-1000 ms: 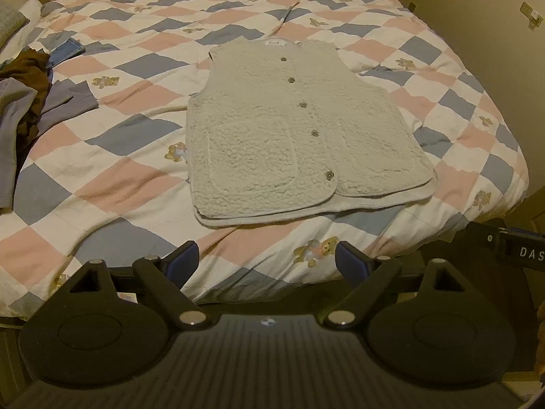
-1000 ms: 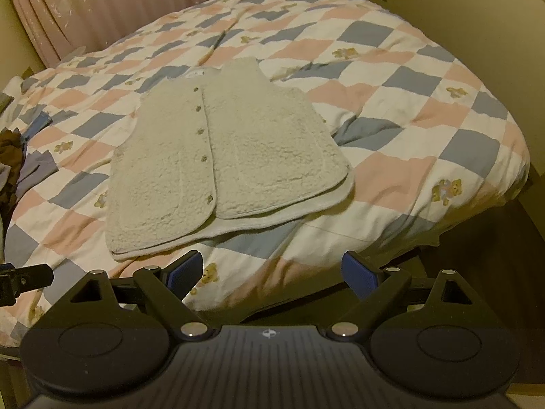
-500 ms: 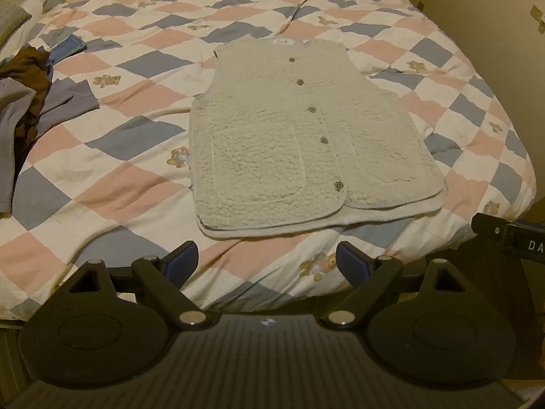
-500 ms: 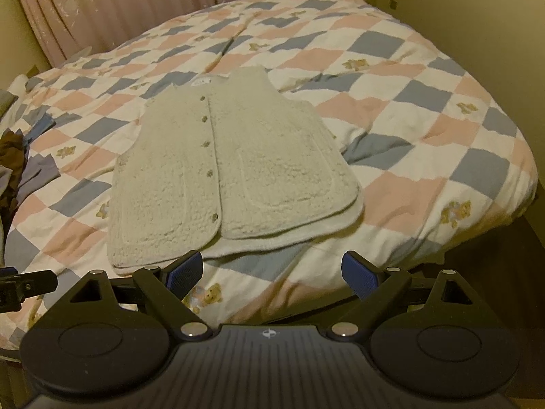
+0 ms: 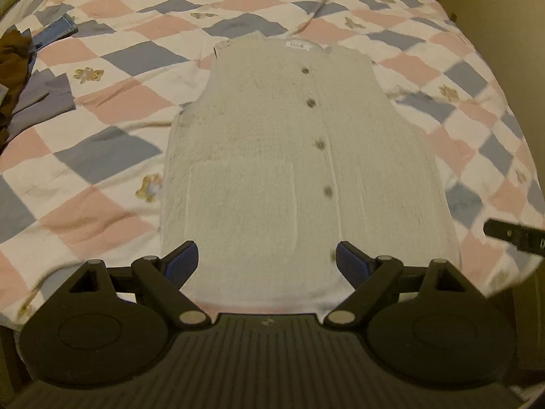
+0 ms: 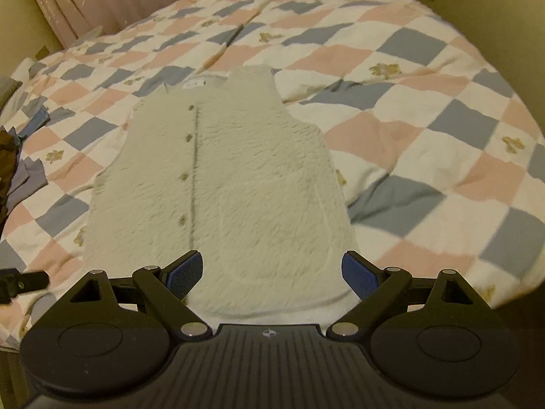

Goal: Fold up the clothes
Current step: 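Open both grippers and pull back from the flattened vest, then move both grippers to the vest's collar edge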

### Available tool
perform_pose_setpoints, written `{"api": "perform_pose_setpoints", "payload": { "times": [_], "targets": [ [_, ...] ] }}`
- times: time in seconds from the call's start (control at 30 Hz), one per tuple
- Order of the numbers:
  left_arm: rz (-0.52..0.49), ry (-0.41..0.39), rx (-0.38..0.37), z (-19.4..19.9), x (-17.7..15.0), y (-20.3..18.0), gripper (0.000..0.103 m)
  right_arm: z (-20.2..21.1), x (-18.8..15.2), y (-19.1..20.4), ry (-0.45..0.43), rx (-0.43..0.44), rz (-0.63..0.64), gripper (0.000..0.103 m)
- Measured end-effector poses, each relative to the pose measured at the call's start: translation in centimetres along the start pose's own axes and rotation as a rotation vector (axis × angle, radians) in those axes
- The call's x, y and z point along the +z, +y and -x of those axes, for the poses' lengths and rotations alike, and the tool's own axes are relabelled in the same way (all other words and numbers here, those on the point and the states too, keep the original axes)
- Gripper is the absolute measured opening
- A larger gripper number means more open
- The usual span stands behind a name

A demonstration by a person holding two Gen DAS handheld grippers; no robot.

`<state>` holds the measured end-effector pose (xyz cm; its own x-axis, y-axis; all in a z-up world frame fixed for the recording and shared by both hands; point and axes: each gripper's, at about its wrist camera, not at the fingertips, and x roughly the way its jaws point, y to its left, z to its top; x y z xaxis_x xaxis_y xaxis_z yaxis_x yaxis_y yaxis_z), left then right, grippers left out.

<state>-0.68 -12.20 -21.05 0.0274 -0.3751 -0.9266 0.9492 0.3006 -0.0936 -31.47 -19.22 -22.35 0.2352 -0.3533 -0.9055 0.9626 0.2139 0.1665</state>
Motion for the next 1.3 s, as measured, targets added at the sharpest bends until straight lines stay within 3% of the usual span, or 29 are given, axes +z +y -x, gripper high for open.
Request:
{"api": "perform_pose_setpoints", "payload": {
  "times": [0.17,0.37,0.47,0.63,0.73,0.8,0.97,1.1,1.3],
  "targets": [
    [0.001,-0.021,-0.009,-4.7,5.8,1.8,0.085,-5.0,4.4,-3.3,0.051,0.035,0.016,0.089],
    [-0.003,-0.047,-0.02,-10.4,12.9,4.2,0.084,-10.7,10.2,-6.1,0.049,0.136,-0.041,0.078],
    [-0.033,-0.062,-0.063,-15.2,18.1,5.9,0.078,-13.9,13.7,-6.4,0.026,0.18,-0.039,0.068],
    [-0.094,-0.087,-0.033,-23.3,25.3,8.3,0.078,-20.3,19.9,-5.9,-0.002,0.216,-0.006,0.066],
    [-0.102,-0.081,-0.072,-27.4,28.3,9.7,0.073,-24.3,23.4,-5.0,-0.031,0.238,0.025,0.061],
    [-0.093,-0.073,-0.117,-29.8,29.8,10.6,0.067,-26.9,25.6,-4.4,-0.054,0.261,0.038,0.059],
    [-0.042,-0.057,-0.237,-33.7,31.9,12.5,0.066,-32.2,29.8,-4.0,-0.08,0.329,0.024,0.059],
    [-0.018,-0.055,-0.33,-35.9,33.2,13.7,0.066,-35.4,31.5,-5.0,-0.056,0.353,0.006,0.059],
    [-0.031,-0.042,-0.432,-37.8,34.2,14.0,0.065,-37.7,32.5,-6.5,-0.034,0.472,-0.049,0.059]
  ]
}}
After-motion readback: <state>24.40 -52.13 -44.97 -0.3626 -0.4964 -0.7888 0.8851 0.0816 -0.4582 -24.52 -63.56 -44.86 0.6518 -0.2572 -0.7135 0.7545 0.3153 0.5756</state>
